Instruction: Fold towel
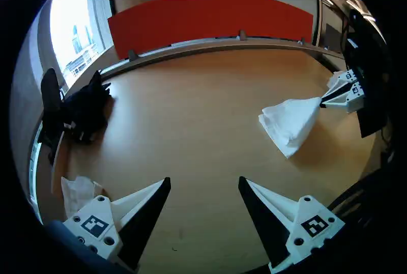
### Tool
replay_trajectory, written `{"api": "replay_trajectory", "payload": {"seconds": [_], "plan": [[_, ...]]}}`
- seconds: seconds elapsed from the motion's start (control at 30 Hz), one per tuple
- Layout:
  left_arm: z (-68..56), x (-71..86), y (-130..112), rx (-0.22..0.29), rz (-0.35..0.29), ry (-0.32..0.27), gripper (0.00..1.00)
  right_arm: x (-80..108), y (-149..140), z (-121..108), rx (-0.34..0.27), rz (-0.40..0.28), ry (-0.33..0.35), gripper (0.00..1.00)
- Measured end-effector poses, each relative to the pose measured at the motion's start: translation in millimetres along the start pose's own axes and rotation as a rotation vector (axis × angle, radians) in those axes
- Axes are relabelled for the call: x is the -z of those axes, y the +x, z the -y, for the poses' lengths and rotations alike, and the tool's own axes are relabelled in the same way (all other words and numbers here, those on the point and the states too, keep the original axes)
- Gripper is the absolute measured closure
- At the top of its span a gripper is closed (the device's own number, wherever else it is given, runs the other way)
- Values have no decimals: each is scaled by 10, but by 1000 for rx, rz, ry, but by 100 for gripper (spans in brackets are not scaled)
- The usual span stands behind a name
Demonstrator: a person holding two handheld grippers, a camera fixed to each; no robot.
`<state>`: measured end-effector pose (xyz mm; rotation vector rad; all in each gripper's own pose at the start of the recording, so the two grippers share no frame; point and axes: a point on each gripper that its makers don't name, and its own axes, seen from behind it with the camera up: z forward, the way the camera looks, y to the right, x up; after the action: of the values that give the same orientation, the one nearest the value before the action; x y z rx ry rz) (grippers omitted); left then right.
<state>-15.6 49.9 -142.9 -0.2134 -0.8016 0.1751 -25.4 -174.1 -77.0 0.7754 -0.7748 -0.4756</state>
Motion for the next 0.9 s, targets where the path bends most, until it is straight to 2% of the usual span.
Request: {"api": "replay_trajectory", "payload": {"seconds": [0.4,0.6,0.9], "plan": [[16,71,225,-24,-45,1,1,302,606,-298,25,-104,-33,96],[-17,83,297,-28,-57,-5,1,487,713,-452,38,-124,-55,96],[-59,99,312,-36,-61,-9,1,698,643,-669,31,-120,-82,96]]}}
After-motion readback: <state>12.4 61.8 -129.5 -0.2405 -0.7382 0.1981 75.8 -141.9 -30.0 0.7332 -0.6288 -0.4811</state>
